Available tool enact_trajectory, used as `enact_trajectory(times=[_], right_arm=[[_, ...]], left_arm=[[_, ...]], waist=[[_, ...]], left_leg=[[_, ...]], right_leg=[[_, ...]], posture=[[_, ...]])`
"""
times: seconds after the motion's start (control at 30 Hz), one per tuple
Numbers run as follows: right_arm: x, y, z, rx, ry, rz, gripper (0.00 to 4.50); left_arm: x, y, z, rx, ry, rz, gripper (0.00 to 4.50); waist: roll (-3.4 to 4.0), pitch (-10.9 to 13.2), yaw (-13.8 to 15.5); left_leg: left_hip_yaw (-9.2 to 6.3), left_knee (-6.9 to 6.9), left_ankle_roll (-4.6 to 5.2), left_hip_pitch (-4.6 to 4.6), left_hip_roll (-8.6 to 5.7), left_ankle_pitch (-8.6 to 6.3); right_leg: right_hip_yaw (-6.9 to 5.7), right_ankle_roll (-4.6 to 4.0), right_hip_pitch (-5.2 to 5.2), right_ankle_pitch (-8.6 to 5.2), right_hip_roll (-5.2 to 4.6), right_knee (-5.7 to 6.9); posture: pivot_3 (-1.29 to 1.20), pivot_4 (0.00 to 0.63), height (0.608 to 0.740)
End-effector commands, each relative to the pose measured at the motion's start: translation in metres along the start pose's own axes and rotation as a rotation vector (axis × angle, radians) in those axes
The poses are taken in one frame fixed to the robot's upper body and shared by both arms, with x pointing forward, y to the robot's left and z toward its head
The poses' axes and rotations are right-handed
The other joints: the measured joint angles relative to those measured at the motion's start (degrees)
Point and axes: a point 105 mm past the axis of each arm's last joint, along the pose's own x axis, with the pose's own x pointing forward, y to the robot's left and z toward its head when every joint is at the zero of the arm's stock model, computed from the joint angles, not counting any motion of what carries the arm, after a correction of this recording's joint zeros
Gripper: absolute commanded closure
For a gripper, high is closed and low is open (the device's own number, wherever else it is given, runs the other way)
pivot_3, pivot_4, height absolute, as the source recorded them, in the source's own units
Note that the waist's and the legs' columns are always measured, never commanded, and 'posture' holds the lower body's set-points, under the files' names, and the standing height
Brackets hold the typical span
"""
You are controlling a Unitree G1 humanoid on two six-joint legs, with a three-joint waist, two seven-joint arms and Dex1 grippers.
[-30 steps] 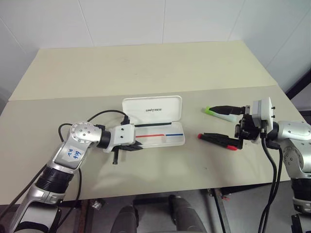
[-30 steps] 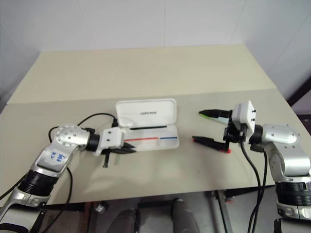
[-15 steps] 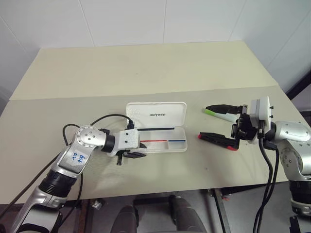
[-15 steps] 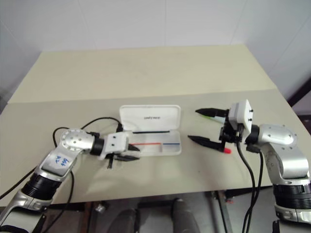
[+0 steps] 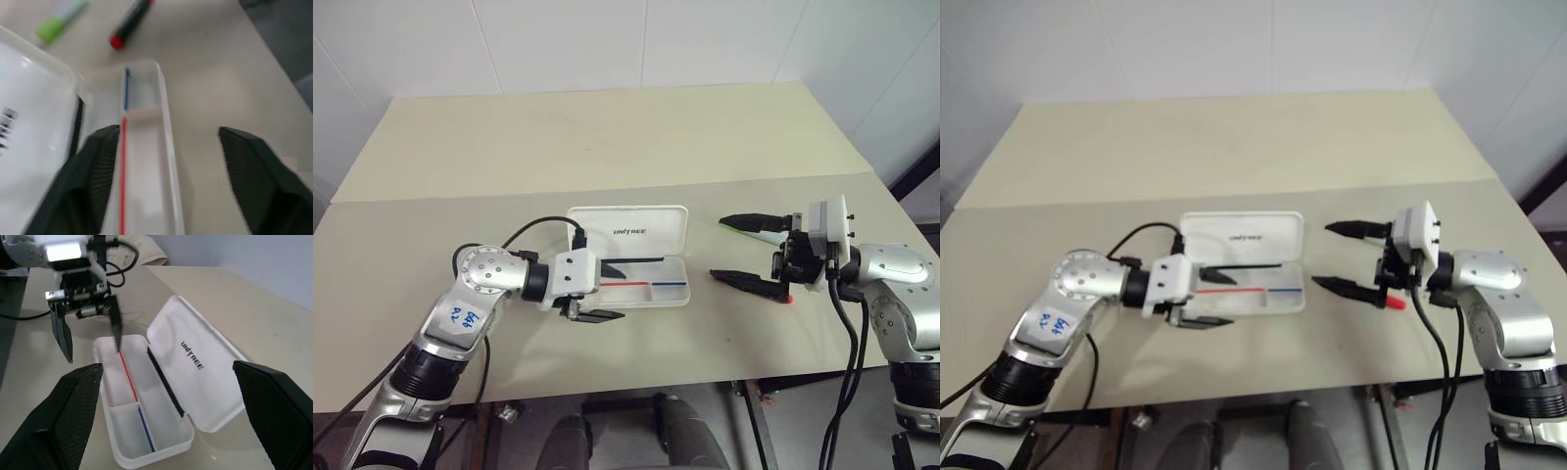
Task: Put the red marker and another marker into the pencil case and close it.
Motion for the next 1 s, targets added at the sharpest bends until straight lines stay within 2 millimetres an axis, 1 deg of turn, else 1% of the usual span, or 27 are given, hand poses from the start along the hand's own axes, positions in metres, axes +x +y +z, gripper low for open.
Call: enact_trajectory(times=[0.03,0.17,0.27,0.37,0.4,0.57,0.67,0.73,0.87,0.97,1.0], right_arm=[[-0.001,0.001,0.004,0.001,0.009,0.021,0.0],[-0.003,-0.004,-0.002,0.017,0.058,0.024,0.0],[-0.008,-0.009,-0.008,0.031,0.11,0.016,0.0],[-0.016,-0.01,-0.02,0.06,0.221,0.019,0.0],[-0.018,-0.01,-0.025,0.073,0.269,0.02,0.0],[-0.03,-0.015,-0.044,0.093,0.432,-0.011,0.0],[-0.039,-0.019,-0.066,0.107,0.555,-0.042,0.0],[-0.041,-0.021,-0.076,0.105,0.591,-0.053,0.0],[-0.043,-0.024,-0.098,0.108,0.667,-0.072,0.0],[-0.048,-0.024,-0.111,0.109,0.726,-0.067,0.0],[-0.05,-0.024,-0.113,0.119,0.735,-0.068,0.18]], left_arm=[[-0.032,0.013,0.031,0.054,-0.139,0.085,0.03],[-0.063,0.007,0.029,-0.014,-0.143,0.086,0.03],[-0.083,0.009,0.031,-0.087,-0.167,0.106,0.03],[-0.099,0.013,0.038,-0.126,-0.198,0.136,0.03],[-0.103,0.014,0.039,-0.128,-0.2,0.139,0.03],[-0.11,0.01,0.034,-0.128,-0.155,0.126,0.03],[-0.116,0.009,0.027,-0.113,-0.126,0.141,0.03],[-0.117,0.009,0.024,-0.104,-0.118,0.152,0.03],[-0.118,0.004,0.018,-0.104,-0.1,0.144,0.03],[-0.121,0.003,0.016,-0.098,-0.09,0.15,0.03],[-0.123,0.003,0.016,-0.092,-0.086,0.155,0.01]], waist=[[0.0,0.0,-0.1],[0.0,0.0,-0.3],[-0.04,0.0,-0.2],[-0.21,0.2,0.0],[-0.22,0.2,0.0],[-0.24,0.2,-0.1],[-0.24,0.2,-0.3],[-0.25,0.2,-0.3],[-0.25,0.2,-0.5],[-0.26,0.2,-0.9],[-0.27,0.2,-1.1]], left_leg=[[0.0,0.0,0.0,0.0,0.0,0.0],[0.01,-0.03,0.0,0.04,0.01,0.0],[0.02,-0.02,0.0,0.04,0.01,0.0],[0.01,0.02,0.0,0.03,0.01,0.0],[0.02,0.03,0.0,0.03,0.01,0.0],[0.03,-0.01,-0.01,0.03,0.01,-0.01],[0.05,-0.02,-0.01,0.04,0.01,-0.01],[0.07,-0.02,-0.01,0.05,0.01,-0.01],[0.13,-0.01,-0.01,0.06,0.01,-0.01],[0.14,0.0,-0.01,0.06,0.01,-0.01],[0.14,0.01,-0.01,0.07,0.01,-0.01]], right_leg=[[0.0,0.0,0.0,0.0,0.0,0.0],[0.0,-0.03,0.0,-0.02,0.01,0.02],[0.0,-0.18,0.0,-0.1,0.01,0.0],[-0.02,-0.64,0.0,-0.36,0.0,0.0],[-0.02,-0.66,0.01,-0.38,0.0,0.0],[-0.02,-0.66,0.01,-0.39,-0.01,-0.03],[-0.01,-0.67,-0.01,-0.39,0.0,-0.03],[0.0,-0.81,-0.01,-0.47,-0.01,-0.03],[0.05,-0.82,-0.01,-0.48,-0.01,-0.04],[0.07,-0.81,0.0,-0.47,-0.01,-0.04],[0.07,-0.8,0.02,-0.46,-0.01,-0.03]], posture=[[0.0,0.15,0.74],[0.0,0.15,0.74],[0.0,0.15,0.74],[0.0,0.15,0.74],[0.0,0.15,0.74],[0.0,0.15,0.74],[0.0,0.15,0.74],[0.0,0.15,0.74],[0.0,0.15,0.74],[0.0,0.15,0.74],[0.0,0.15,0.74]])
